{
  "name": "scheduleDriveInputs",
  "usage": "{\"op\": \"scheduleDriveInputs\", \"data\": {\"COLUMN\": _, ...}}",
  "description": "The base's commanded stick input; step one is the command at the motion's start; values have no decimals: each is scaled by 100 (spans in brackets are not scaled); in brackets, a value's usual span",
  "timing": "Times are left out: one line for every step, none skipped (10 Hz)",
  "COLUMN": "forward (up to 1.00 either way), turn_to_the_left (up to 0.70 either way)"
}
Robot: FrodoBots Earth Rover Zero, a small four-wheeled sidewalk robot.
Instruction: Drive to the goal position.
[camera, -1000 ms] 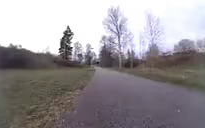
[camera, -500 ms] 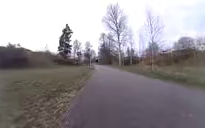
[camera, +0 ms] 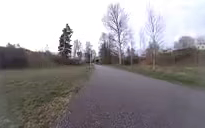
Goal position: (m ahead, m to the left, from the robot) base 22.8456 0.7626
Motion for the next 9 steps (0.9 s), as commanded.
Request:
{"op": "scheduleDriveInputs", "data": {"forward": 70, "turn_to_the_left": 0}}
{"op": "scheduleDriveInputs", "data": {"forward": 70, "turn_to_the_left": 0}}
{"op": "scheduleDriveInputs", "data": {"forward": 70, "turn_to_the_left": 0}}
{"op": "scheduleDriveInputs", "data": {"forward": 70, "turn_to_the_left": 0}}
{"op": "scheduleDriveInputs", "data": {"forward": 70, "turn_to_the_left": 0}}
{"op": "scheduleDriveInputs", "data": {"forward": 70, "turn_to_the_left": 0}}
{"op": "scheduleDriveInputs", "data": {"forward": 70, "turn_to_the_left": 0}}
{"op": "scheduleDriveInputs", "data": {"forward": 70, "turn_to_the_left": 0}}
{"op": "scheduleDriveInputs", "data": {"forward": 70, "turn_to_the_left": 0}}
